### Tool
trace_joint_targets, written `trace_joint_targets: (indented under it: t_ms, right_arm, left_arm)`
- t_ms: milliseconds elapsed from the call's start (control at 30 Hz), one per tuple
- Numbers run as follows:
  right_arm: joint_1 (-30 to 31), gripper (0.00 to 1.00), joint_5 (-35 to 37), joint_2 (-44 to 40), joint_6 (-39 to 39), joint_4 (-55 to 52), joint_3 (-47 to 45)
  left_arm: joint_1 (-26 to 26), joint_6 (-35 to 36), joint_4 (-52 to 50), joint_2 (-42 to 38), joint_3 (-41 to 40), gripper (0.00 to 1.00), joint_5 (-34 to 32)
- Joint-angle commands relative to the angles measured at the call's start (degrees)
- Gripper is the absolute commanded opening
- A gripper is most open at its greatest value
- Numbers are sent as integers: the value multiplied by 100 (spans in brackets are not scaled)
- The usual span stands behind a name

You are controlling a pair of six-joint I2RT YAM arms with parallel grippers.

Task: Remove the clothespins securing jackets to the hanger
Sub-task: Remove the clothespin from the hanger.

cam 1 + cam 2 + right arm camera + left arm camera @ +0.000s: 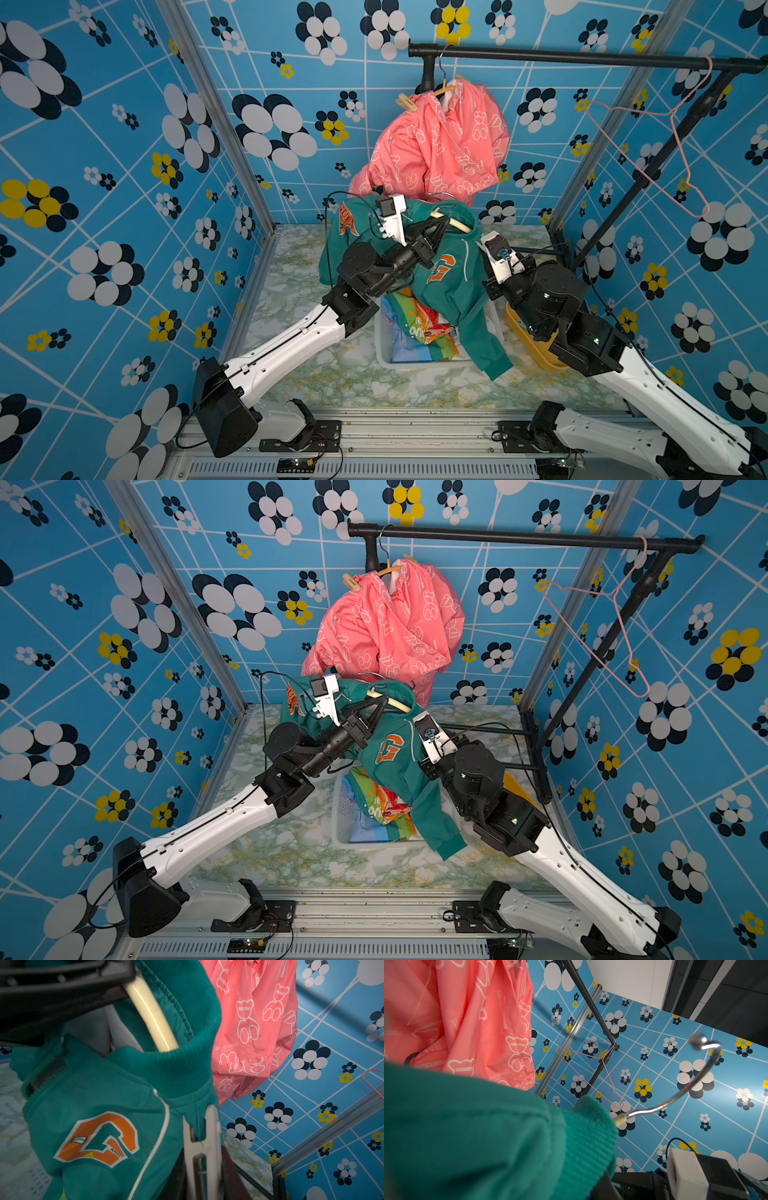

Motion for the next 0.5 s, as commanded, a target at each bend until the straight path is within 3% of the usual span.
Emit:
trace_joint_targets:
  t_ms: [0,133,467]
  right_arm:
    - [-208,14,88,-124,217,-354,523]
    - [-246,9,-152,-54,93,-910,1010]
    - [-281,0,-366,186,-320,-750,1173]
  left_arm:
    - [-51,1026,-27,-99,383,0,-97]
    - [-278,1719,-398,-104,522,0,-324]
    - [-330,1873,-539,31,634,0,-499]
